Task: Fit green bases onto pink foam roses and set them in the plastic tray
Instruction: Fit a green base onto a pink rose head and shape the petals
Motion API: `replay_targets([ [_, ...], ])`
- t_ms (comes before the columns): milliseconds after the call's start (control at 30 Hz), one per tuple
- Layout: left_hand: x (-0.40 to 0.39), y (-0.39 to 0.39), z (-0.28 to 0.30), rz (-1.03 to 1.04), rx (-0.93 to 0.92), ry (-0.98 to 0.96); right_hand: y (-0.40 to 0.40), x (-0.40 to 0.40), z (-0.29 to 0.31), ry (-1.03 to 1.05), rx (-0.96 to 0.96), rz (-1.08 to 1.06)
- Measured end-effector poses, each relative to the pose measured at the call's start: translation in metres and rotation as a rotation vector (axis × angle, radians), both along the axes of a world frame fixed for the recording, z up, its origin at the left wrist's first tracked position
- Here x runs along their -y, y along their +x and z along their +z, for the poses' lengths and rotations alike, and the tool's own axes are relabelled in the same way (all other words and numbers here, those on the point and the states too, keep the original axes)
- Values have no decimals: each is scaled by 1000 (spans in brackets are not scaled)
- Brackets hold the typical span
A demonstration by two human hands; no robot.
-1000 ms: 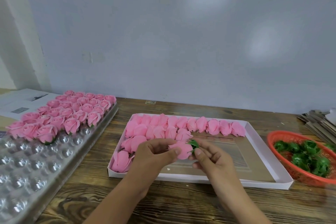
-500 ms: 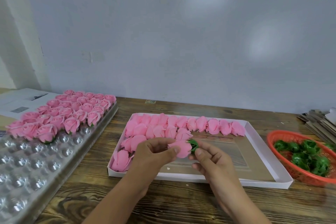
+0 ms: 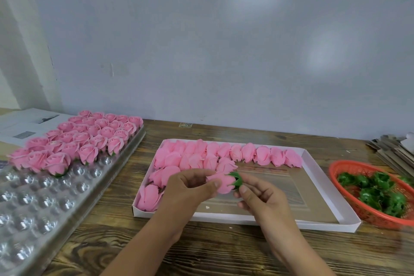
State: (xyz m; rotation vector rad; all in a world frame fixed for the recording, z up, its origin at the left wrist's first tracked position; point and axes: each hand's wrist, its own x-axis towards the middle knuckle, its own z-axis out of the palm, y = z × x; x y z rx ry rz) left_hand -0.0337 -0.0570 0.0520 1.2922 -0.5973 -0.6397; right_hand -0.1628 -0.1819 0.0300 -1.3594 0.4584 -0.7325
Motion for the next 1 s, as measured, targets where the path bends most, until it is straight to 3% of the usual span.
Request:
replay_targets([
  [767, -2, 1, 0, -196, 77, 91, -12, 8, 9, -38, -77, 144],
  [1000, -1, -1, -1, -173, 115, 103, -11, 10, 10, -69, -125, 190],
])
